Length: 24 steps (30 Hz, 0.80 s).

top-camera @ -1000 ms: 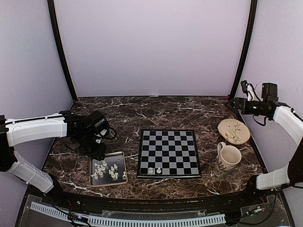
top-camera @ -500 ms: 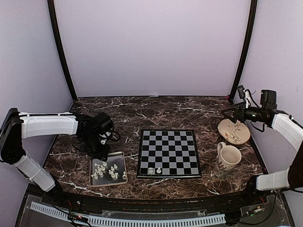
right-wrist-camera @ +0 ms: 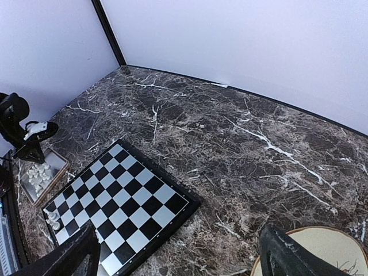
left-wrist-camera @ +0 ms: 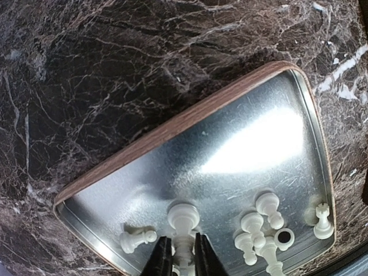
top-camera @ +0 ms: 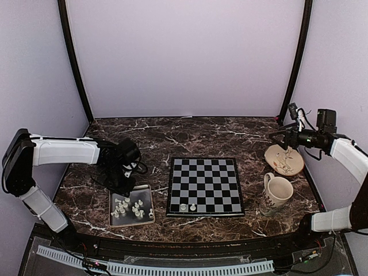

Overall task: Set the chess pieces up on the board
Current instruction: Pick up the queen from the storage box, then place the queen at d1.

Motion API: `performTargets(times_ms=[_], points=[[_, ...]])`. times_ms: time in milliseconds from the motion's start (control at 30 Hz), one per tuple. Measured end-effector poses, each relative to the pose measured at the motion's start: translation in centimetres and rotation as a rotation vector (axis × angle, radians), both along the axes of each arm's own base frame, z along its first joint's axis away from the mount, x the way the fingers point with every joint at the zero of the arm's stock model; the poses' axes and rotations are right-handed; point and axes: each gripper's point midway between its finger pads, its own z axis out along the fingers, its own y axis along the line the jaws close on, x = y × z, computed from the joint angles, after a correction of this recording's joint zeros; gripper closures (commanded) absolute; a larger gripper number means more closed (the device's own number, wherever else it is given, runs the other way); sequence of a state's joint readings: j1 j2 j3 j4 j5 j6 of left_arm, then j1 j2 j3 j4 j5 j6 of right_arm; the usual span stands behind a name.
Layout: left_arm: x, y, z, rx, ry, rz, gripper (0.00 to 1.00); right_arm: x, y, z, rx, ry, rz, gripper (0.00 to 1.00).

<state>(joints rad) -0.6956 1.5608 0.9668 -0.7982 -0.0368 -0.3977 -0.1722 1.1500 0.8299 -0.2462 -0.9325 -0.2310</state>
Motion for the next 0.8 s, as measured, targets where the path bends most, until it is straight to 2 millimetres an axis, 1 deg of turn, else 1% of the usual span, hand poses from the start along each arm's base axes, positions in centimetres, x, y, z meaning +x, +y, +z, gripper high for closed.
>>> performTargets(times_ms=[100,167,433,533,600,667,767,800], points=[[0.2,-0.1,0.1,-0.001,-0.002,-0.008,0.98,-0.1,0.1,0.0,0.002,-0.001,0.005,0.04],[0.4,-0.3,0.3,-0.006,-0.010,-0.011,1.00,-0.1,0.1,0.0,0.001,-0.004,0.007,0.05],[1.6,-1.4,1.8,-0.044,-0.057,-0.038,1.00,-0.2,0.2,-0.1,0.000,-0.008,0.017,0.05],[1.9,-2.3,2.7,-0.095,-0.077,-0.061,1.00,-0.2,0.2,-0.1,-0.004,-0.011,0.019,0.06],[2.4,-3.4,3.9,-0.148,-0.105,-0.088,1.00,-0.1,0.2,-0.1,-0.007,-0.014,0.019,0.06],[3.3,-5.0,5.6,-0.209,-0.150,-0.132,1.00,-0.1,0.1,-0.2,-0.011,-0.016,0.019,0.06],[4.8,-8.4,9.1,-0.298,-0.252,-0.237,1.00,-0.1,0.1,-0.5,-0.022,-0.018,0.017,0.07],[5.2,-9.9,10.6,-0.320,-0.292,-0.290,1.00,0.0,0.0,-0.6,-0.028,-0.018,0.014,0.08]])
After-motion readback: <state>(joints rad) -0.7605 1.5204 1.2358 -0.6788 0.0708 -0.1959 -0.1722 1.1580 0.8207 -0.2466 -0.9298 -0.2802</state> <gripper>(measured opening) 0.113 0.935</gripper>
